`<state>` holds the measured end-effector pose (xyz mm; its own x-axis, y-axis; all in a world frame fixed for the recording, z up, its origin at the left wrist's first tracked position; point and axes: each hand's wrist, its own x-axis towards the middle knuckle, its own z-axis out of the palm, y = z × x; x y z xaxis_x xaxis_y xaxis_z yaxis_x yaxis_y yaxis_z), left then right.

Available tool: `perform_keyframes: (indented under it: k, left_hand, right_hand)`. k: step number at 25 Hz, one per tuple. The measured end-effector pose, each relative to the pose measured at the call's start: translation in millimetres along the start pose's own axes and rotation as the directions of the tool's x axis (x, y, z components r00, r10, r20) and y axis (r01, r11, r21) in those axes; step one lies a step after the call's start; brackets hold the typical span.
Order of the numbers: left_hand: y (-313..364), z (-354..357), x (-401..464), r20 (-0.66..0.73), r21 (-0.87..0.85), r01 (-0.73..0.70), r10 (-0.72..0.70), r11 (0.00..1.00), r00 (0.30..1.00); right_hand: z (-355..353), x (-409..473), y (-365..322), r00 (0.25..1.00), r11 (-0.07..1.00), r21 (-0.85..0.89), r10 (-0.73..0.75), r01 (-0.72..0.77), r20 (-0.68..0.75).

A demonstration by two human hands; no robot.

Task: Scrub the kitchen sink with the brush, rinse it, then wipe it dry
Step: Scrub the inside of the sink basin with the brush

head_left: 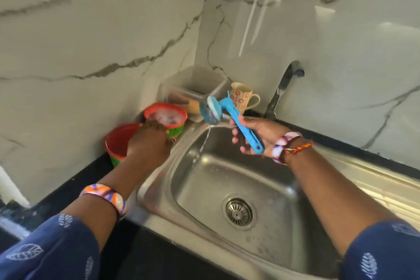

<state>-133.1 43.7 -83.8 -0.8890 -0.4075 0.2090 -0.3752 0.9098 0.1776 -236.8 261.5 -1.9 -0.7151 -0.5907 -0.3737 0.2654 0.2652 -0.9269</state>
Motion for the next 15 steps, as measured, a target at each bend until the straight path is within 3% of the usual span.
perform_keyframes:
  k: [3,5,8,11,13,15]
  left_hand:
    - [28.4,-2.5,-20.4,-0.153,-0.068,0.005,-0.015,0.998,0.988]
    - [48.3,2.4,-38.8,-0.227,-0.116,0.015,-0.042,0.993,0.973]
    - [73.4,15.3,-80.5,-0.213,-0.209,0.154,-0.198,0.966,0.957]
    - [80.6,18.5,-114.9,-0.190,-0.172,0.361,-0.391,0.916,0.901]
    - [76.6,21.9,-123.9,-0.197,-0.101,0.464,-0.475,0.880,0.858]
    - [70.6,24.2,-122.9,-0.212,-0.069,0.560,-0.561,0.825,0.800]
  right_hand:
    - [-38.2,-19.6,52.9,0.983,0.888,-0.450,0.153,-0.092,0.102]
    - [-63.9,-32.1,81.4,0.948,0.797,-0.576,0.298,-0.184,0.109]
    - [-107.2,-46.9,112.9,0.801,0.721,-0.594,0.564,-0.357,0.202]
    - [-110.2,-27.9,132.8,0.654,0.689,-0.639,0.662,-0.341,0.366]
    - [-71.9,6.4,140.8,0.662,0.760,-0.594,0.590,-0.264,0.461]
    - [-21.0,39.7,151.8,0.724,0.811,-0.553,0.496,-0.190,0.479]
